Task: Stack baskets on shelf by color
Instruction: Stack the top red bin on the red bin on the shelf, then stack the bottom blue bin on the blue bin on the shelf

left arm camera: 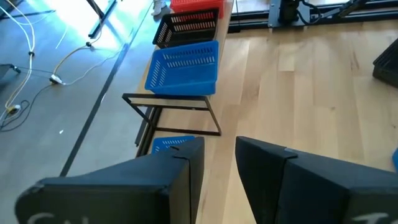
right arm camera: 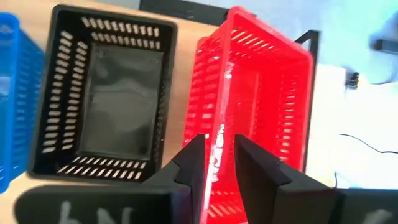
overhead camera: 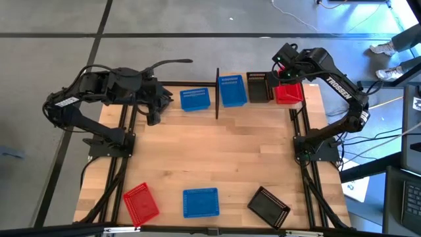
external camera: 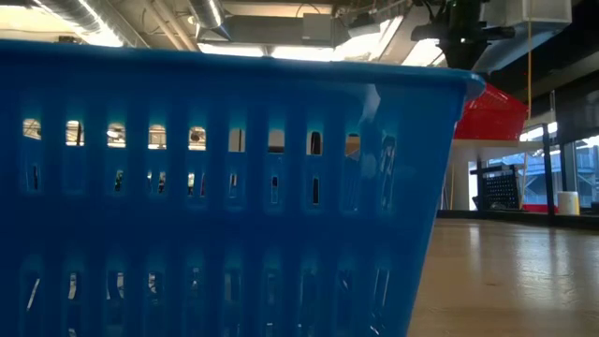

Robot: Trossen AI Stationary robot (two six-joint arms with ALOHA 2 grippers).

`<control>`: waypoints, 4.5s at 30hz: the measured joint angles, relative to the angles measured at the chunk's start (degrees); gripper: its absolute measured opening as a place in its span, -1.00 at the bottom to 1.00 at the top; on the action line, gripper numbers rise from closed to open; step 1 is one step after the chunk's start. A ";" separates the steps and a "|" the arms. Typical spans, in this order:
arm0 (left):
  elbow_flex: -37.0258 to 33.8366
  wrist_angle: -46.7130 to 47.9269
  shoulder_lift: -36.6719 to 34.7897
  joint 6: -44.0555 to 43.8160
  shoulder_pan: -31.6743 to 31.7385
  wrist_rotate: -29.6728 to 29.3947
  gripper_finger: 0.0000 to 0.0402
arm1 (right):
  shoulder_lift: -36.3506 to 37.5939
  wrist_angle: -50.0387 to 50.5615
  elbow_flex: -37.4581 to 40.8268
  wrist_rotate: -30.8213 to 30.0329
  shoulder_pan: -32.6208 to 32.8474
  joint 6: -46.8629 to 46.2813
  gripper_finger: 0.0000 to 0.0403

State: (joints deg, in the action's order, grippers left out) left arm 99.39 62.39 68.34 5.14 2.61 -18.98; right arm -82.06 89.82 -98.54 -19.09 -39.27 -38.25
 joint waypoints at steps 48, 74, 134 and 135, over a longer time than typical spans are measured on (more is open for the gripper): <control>0.00 0.09 0.02 0.00 -0.02 0.87 -0.58 | 0.28 -5.27 3.65 -1.98 0.82 4.03 -1.00; 0.00 0.11 0.02 0.00 -0.02 0.85 -0.58 | 0.24 -5.35 4.72 -6.67 -0.59 2.13 -1.00; 0.04 16.61 0.02 -30.24 -17.31 12.52 -0.58 | -10.01 -16.07 -10.64 17.74 63.64 27.55 -1.00; 0.04 16.53 0.02 -30.37 -18.62 12.50 -0.58 | -11.16 -17.04 -10.64 17.39 64.06 26.26 -1.00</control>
State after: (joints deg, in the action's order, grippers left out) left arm 99.44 78.92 68.36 -25.23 -16.00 -6.48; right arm -93.22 72.78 -109.19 -1.70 24.80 -11.99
